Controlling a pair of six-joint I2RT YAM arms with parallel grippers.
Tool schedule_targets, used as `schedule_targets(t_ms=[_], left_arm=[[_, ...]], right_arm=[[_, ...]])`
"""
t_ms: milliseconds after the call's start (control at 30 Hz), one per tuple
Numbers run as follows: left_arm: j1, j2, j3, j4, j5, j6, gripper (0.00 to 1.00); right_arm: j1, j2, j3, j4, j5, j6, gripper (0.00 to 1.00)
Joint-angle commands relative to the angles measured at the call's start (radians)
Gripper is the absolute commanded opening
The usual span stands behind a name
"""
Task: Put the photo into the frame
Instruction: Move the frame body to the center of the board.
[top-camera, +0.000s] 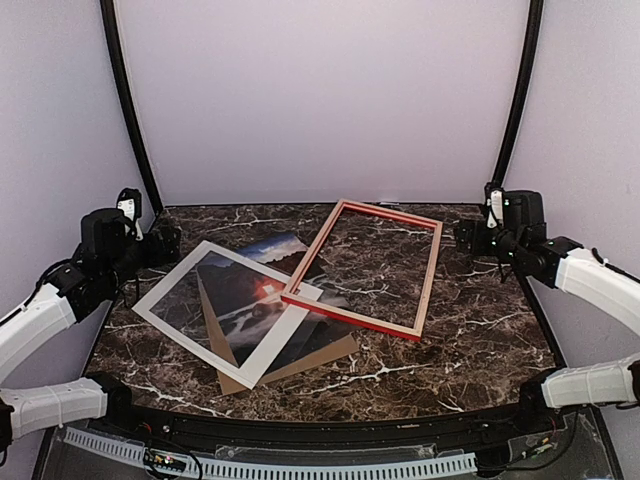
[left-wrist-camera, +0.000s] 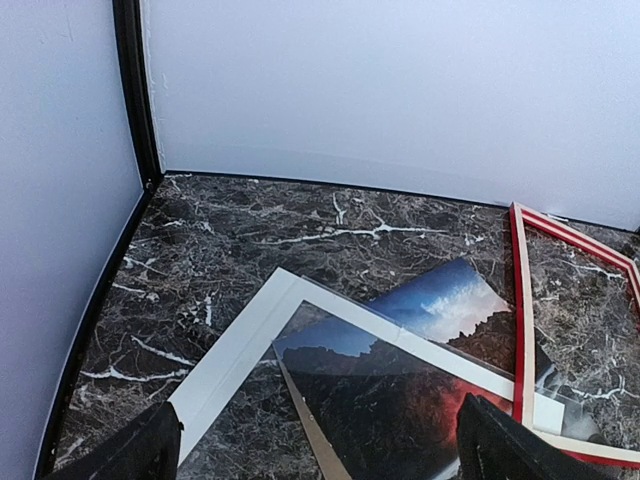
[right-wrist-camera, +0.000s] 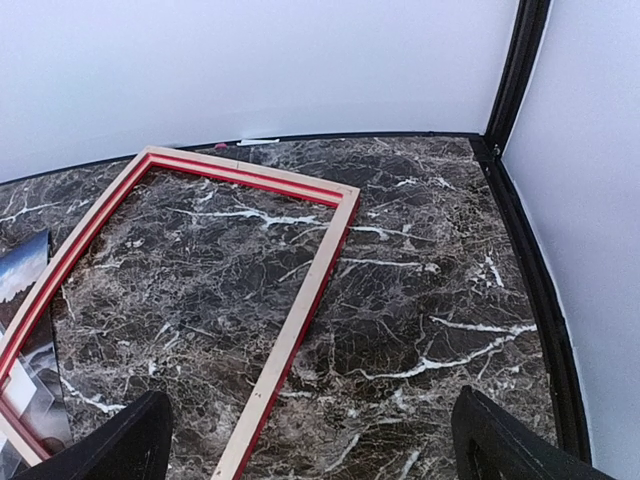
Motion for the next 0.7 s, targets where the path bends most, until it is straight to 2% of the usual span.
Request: schedule_targets(t_ms=[0,400,667], left_arm=[[0.007,-0.031,0.017,0.006,-0.031,-0.023,0.99],[0.008,0.001,0.01,0.029,0.011,-0.045,0.99],[0.008,0.037,0.008,0.055,0.048,-0.057,0.99]], right_arm=[[0.012,0.012,0.009,0.073,0.02,0.015,0.99],[0.021,0.092,0.026,0.065,0.039,0.035,0.99],[0.043,0.291,0.098,0.052,0.019,0.099,0.99]])
